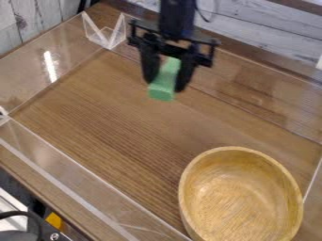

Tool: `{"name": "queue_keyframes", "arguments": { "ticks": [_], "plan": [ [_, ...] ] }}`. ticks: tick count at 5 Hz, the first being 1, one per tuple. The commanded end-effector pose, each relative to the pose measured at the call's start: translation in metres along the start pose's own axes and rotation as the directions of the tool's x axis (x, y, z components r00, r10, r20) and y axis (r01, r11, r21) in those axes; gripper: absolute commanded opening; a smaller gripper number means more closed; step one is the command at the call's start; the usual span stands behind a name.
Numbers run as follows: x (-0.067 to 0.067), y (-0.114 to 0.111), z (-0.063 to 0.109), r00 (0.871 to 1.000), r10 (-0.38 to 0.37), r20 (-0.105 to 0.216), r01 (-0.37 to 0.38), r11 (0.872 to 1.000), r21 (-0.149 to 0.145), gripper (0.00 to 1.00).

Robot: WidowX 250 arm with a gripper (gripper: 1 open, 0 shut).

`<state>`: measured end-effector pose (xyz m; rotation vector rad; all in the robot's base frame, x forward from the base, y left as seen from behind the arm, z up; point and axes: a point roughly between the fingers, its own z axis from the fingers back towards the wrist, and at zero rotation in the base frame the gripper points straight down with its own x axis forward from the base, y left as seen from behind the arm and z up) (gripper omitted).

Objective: Put the green block in the brown bowl

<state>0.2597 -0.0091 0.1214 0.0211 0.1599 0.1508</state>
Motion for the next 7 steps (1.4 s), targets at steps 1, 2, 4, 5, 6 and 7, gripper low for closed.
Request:
{"name": "queue_keyframes", "arguments": {
  "ticks": [1,2,4,5,6,7],
  "plan": [
    [-0.015,-0.033,0.011,0.998,-0.030,0.055,0.031,0.999,-0.012,0.00],
    [-0.029,-0.063,0.003,0.996,-0.067,0.052,0.068,0.998,-0.008,0.00],
    [-0.048,-0.104,-0.028,0.980,-0.195,0.047,0.195,0.981,0.011,0.00],
    [-0.060,-0.106,-0.033,0.975,-0.217,0.045,0.216,0.976,0.012,0.00],
    [-0.064,-0.105,-0.033,0.972,-0.229,0.058,0.229,0.973,0.012,0.00],
    [-0.065,-0.104,-0.034,0.969,-0.239,0.065,0.238,0.971,0.013,0.00]
  ]
}}
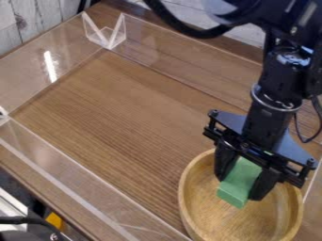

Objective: Put the green block in the brown bowl

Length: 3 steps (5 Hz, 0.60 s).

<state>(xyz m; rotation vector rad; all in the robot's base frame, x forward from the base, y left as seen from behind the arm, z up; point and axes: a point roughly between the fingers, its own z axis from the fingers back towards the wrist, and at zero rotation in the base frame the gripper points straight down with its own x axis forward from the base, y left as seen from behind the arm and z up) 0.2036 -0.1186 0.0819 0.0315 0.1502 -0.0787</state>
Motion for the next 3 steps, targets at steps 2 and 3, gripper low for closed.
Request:
{"name": "queue_keyframes", "arguments": {
  "ticks": [2,3],
  "plan": [
    [-0.0002,-0.0022,0.0099,0.997,-0.036,0.067,0.037,0.999,-0.013,0.00],
    [-0.0013,-0.0016,0.0106,0.997,-0.043,0.071,0.044,0.999,-0.012,0.00]
  ]
}}
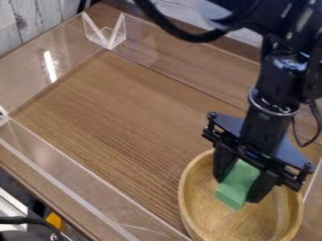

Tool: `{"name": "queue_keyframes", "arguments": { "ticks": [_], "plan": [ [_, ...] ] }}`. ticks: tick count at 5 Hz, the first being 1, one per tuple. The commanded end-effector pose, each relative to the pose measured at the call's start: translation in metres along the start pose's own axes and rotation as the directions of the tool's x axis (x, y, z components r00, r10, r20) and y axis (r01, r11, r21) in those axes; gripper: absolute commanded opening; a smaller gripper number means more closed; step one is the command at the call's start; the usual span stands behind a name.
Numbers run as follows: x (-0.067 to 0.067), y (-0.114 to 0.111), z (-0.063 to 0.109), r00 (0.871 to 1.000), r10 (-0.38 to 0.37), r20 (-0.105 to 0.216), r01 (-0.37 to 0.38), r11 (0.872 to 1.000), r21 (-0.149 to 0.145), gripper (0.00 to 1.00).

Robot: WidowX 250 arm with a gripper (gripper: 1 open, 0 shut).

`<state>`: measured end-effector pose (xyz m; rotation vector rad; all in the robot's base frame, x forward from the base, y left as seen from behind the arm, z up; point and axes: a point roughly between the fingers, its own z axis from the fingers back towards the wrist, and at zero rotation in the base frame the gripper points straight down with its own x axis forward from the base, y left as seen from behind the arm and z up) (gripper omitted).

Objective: Put the green block in the brown bowl

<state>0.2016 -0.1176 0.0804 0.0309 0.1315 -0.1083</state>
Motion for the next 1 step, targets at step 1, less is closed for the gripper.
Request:
{"name": "queue_keyframes", "arguments": {
  "ticks": [1],
  "plan": [
    [-0.0003,-0.0023,0.0119,0.998,-0.024,0.057,0.025,1.000,-0.013,0.00]
  ]
}}
